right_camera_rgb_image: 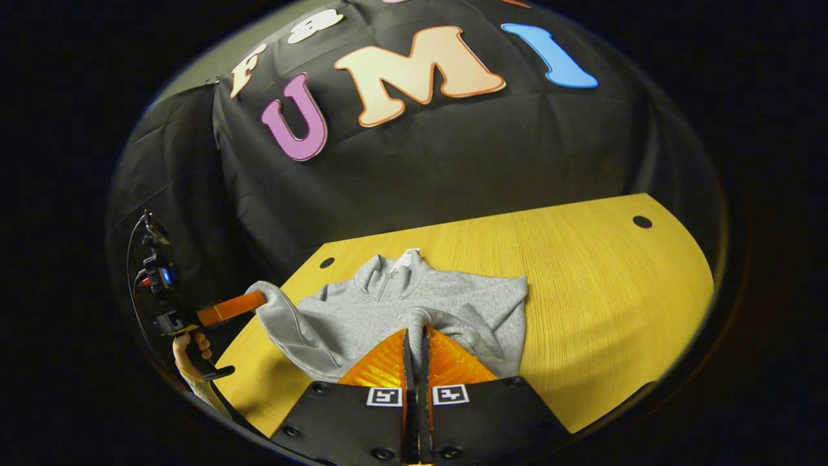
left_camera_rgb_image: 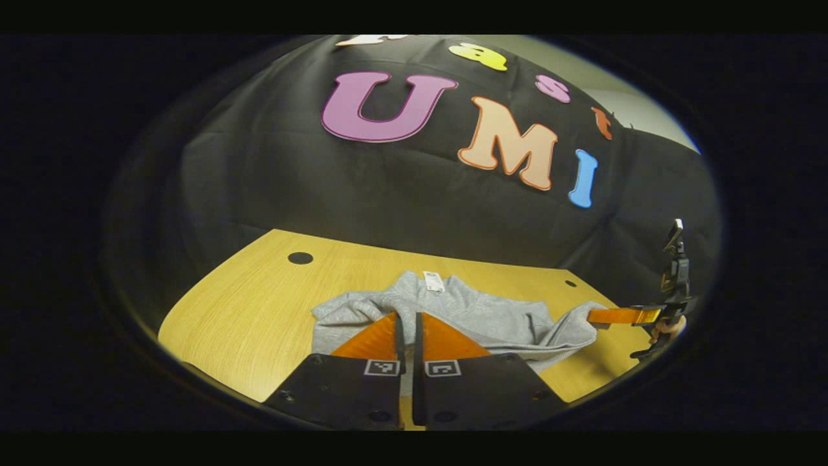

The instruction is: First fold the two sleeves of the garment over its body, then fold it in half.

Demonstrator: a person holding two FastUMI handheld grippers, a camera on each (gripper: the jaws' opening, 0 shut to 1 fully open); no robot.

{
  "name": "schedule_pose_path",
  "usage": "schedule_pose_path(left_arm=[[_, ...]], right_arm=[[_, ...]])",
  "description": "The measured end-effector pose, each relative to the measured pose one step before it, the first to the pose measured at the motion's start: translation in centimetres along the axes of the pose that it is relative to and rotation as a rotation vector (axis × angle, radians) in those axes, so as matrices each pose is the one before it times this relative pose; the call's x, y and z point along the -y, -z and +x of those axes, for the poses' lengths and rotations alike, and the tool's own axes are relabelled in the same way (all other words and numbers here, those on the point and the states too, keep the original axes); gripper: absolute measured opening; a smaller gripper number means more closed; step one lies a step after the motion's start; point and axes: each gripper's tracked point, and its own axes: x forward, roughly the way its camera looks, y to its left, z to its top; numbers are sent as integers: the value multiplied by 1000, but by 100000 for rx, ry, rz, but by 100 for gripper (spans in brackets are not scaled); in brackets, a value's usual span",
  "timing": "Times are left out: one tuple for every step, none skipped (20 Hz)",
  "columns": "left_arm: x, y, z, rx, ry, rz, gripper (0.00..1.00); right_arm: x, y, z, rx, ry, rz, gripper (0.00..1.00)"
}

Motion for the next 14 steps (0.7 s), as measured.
schedule_pose_path(left_arm=[[-369,461,787,-1095,-1275,-809,0],[-227,312,803,-778,-1085,-1029,0],[-277,477,885,-847,-1230,-711,0],[-261,471,817,-1089,-1489,-456,0],[-180,743,687,-1727,-1408,344,0],[-185,646,463,-1485,-1156,61,0],[-71,222,533,-352,-587,-115,0],[-34,185,426,-45,-662,-163,0],[-85,123,387,-88,-560,313,0],[-65,200,302,-268,-590,589,0],[-84,245,145,-416,-584,1043,2],[-21,7,30,45,-486,978,0],[-30,-302,74,897,-565,859,0],[-89,-504,339,1396,-938,1433,2]], right_arm=[[396,360,815,-1840,42,2137,2],[589,359,990,-1774,797,1343,3],[633,396,728,-1950,996,961,3],[648,334,775,-2026,1338,1184,2],[336,309,682,-1400,366,1099,2],[201,302,476,-973,247,976,2],[153,-591,477,-713,-114,874,2],[-80,-9,157,-391,-825,814,3],[134,92,378,-647,-495,732,2],[17,-76,346,-195,-621,1136,2],[-62,-77,26,16,-635,1236,0],[-81,-143,-45,386,-751,1186,0],[-192,-156,-280,592,-666,1198,3],[-99,-249,8,683,-549,529,4]])
